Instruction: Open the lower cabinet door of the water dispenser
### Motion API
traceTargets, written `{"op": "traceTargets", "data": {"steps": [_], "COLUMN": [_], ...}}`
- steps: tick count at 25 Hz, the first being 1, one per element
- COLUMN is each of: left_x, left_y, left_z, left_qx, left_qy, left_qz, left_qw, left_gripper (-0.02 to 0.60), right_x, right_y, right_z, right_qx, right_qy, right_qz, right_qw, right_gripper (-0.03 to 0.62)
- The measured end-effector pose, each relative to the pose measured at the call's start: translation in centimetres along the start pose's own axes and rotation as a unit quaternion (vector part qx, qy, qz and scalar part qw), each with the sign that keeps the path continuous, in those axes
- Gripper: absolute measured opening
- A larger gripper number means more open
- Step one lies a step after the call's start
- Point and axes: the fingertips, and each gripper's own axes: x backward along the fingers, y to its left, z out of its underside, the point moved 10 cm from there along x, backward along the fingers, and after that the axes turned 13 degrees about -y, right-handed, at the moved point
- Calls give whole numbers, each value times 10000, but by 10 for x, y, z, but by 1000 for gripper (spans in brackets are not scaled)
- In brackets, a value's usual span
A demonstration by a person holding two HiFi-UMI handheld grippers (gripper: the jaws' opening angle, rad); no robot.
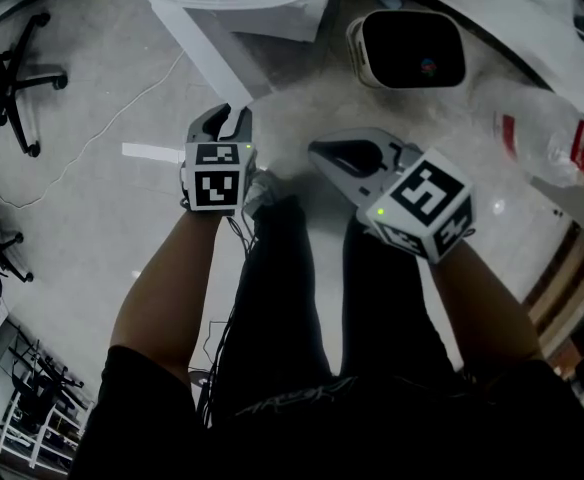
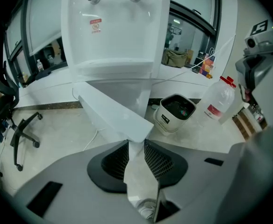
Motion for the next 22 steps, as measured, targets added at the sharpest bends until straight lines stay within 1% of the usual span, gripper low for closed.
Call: {"op": "traceTargets", "data": {"steps": [10, 15, 18, 22], "left_x": [12, 18, 22, 26], "left_y": [19, 30, 37, 49], "left_z": [11, 18, 20, 26], "left_qx": [-210, -200, -267, -297], "left_qy": [42, 48, 53, 84], "left_qz": [246, 340, 406, 566], "left_qw": [9995, 9992, 9988, 9979], "left_gripper": [104, 103, 101, 101], "right_x": [-25, -41, -51, -66], "right_y": [17, 29, 33, 39], "right_z": [-2, -4, -4, -6], "right_qx": [-16, 12, 105, 90], "right_qy": [75, 117, 134, 142], "right_qz": [-35, -90, -121, -131], "right_qw": [10000, 9999, 9998, 9998], "right_gripper": [12, 13, 12, 12]}}
